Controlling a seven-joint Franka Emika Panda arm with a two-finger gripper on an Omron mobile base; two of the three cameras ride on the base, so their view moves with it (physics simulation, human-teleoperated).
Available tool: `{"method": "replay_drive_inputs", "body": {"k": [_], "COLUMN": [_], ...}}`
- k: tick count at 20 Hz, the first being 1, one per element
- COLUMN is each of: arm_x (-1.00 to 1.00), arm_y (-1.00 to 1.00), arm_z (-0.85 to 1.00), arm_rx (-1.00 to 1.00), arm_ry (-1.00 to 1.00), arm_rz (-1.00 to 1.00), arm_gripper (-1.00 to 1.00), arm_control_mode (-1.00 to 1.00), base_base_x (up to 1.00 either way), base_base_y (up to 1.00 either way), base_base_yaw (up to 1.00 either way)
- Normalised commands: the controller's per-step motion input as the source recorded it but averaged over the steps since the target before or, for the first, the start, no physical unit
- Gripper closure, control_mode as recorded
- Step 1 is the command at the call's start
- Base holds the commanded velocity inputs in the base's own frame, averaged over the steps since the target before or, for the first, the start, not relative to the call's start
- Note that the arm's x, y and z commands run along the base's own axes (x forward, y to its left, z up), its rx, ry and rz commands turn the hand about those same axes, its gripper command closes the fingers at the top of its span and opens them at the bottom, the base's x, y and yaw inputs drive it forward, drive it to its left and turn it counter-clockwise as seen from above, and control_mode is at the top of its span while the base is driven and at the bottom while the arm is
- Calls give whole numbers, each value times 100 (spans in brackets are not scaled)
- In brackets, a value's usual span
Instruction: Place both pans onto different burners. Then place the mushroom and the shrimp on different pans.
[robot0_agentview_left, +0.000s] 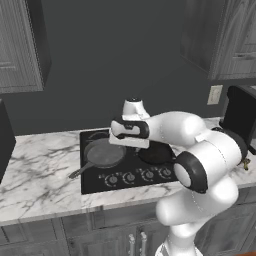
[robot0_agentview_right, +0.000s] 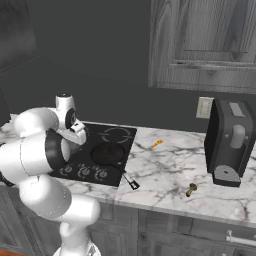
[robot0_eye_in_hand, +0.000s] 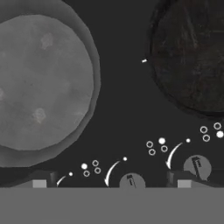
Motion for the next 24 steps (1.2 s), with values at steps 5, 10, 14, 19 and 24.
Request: {"method": "replay_drive_inputs", "body": {"k": [5,10,14,19,24], "arm_x": [0,0,0,0,3], "arm_y": [-46,-44,-54,-59,-58], "arm_z": [20,9,1,0,0], "arm_rx": [-2,-4,-1,-1,0], "arm_ry": [0,0,1,0,0], "arm_rz": [6,2,0,0,1], "arm_gripper": [-100,-100,-100,-100,-100], "arm_control_mode": [-100,-100,-100,-100,-100], "base_base_x": [0,0,0,0,0], "base_base_y": [0,0,0,0,0], "base_base_yaw": [0,0,0,0,0]}}
